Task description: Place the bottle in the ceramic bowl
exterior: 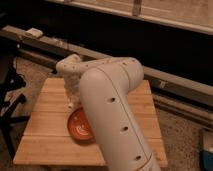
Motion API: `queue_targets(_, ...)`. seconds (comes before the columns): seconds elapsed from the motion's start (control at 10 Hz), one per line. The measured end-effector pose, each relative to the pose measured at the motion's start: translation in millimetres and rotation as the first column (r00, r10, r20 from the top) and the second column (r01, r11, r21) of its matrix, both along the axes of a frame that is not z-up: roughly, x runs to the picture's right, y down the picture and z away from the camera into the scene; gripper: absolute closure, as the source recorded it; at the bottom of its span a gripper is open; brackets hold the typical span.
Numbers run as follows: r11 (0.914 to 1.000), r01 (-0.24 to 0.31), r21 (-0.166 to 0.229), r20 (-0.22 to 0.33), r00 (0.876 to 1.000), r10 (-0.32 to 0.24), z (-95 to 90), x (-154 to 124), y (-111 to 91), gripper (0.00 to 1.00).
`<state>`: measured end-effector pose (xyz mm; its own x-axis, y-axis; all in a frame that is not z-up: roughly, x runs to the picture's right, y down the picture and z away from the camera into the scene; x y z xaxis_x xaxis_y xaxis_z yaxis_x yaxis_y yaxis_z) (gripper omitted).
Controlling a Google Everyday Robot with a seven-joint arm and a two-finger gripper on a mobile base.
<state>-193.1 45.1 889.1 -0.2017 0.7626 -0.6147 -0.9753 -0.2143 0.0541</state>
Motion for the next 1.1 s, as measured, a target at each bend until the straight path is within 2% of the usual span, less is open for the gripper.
queue_targets(0.2,0.9984,0.031,0.047,0.046,0.998,-0.033,-29.0,-9,-13,1.00)
queue_targets(0.3,0.9966,0.053,0.063,0.075,0.995,-0.058,-49.7,-18,-10,1.00)
queue_targets(0.5,0.9951,0.070,0.069,0.097,0.992,-0.076,-74.0,-21,7,1.00)
queue_targets(0.6,0.9952,0.074,0.064,0.102,0.991,-0.080,-83.6,-17,23,1.00)
queue_targets(0.7,0.9957,0.075,0.054,0.100,0.992,-0.081,-88.5,-5,41,1.00)
queue_targets(1.1,0.9986,0.045,0.027,0.071,0.996,-0.047,-100.0,24,75,1.00)
